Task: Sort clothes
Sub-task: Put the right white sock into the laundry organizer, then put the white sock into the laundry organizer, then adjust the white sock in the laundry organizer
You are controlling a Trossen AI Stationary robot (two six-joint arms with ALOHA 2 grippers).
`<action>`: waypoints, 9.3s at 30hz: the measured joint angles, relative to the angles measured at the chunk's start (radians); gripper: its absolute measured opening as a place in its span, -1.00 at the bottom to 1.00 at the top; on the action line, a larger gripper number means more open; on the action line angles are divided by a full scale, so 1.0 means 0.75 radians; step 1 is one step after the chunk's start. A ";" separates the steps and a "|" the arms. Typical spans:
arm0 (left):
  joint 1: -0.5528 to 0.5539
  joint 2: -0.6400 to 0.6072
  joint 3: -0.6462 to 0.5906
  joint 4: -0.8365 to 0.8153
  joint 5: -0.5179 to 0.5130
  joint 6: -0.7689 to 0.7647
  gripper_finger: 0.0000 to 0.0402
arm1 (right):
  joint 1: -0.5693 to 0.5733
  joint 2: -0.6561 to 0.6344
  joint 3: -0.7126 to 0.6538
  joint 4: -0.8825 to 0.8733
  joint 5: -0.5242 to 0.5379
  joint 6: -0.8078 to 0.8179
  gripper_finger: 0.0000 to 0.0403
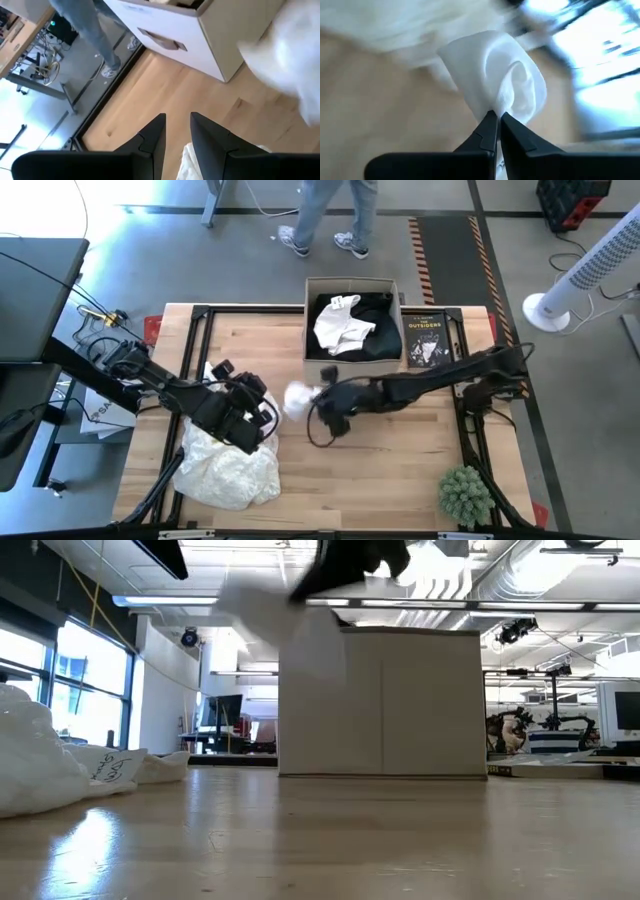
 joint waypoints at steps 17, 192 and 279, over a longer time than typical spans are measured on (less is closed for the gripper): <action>-0.049 0.000 -0.003 -0.001 -0.081 -0.034 -0.57 | -0.704 -0.173 0.038 0.225 -0.125 0.250 -0.80; 0.212 -0.552 -0.219 0.867 0.291 0.597 -0.74 | -0.560 -0.197 -0.105 0.530 0.393 0.083 -0.97; 0.108 -0.446 -0.326 0.866 0.143 0.544 -0.74 | -0.950 0.235 0.209 -0.862 0.188 0.786 -0.65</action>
